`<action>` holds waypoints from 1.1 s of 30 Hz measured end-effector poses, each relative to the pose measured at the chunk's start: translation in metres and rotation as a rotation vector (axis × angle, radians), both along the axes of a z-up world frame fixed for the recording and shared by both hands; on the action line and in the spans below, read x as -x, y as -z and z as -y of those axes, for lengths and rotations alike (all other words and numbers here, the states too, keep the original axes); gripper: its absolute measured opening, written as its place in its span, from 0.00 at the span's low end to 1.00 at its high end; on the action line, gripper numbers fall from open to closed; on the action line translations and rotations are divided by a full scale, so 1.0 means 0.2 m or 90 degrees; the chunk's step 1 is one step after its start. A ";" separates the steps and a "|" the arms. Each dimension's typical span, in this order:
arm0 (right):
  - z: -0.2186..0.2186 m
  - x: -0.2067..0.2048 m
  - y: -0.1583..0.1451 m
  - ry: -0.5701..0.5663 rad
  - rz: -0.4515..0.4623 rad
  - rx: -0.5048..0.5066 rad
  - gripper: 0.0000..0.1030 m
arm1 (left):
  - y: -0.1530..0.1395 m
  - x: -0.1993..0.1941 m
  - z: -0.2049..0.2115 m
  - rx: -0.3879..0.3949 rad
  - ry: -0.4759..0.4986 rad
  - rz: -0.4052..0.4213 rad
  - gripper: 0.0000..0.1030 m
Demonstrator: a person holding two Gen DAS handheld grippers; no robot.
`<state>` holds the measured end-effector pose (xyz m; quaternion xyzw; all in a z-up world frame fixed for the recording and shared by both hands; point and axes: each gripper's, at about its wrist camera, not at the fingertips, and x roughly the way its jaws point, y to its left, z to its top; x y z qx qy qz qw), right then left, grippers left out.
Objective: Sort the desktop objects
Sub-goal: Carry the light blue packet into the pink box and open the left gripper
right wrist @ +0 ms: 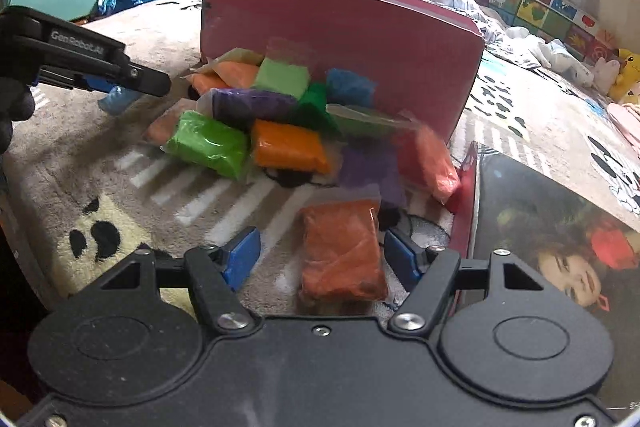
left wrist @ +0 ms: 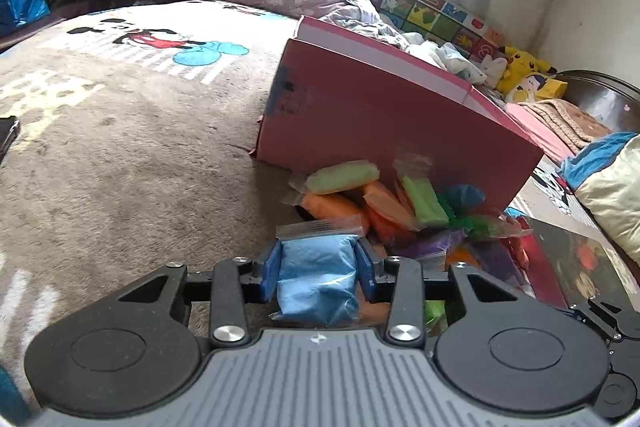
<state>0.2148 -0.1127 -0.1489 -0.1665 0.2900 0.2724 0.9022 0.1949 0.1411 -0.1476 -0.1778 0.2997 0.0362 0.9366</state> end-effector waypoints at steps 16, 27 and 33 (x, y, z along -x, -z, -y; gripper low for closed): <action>0.06 -0.02 -0.03 -0.009 0.034 -0.027 0.62 | -0.19 0.07 0.15 -0.025 0.001 0.049 0.37; -0.02 0.05 0.02 -0.070 0.066 0.039 0.53 | -0.44 0.08 0.23 -0.038 0.026 0.112 0.37; 0.01 0.05 0.01 -0.062 0.063 0.023 0.50 | -0.54 0.02 0.27 -0.052 0.042 0.126 0.37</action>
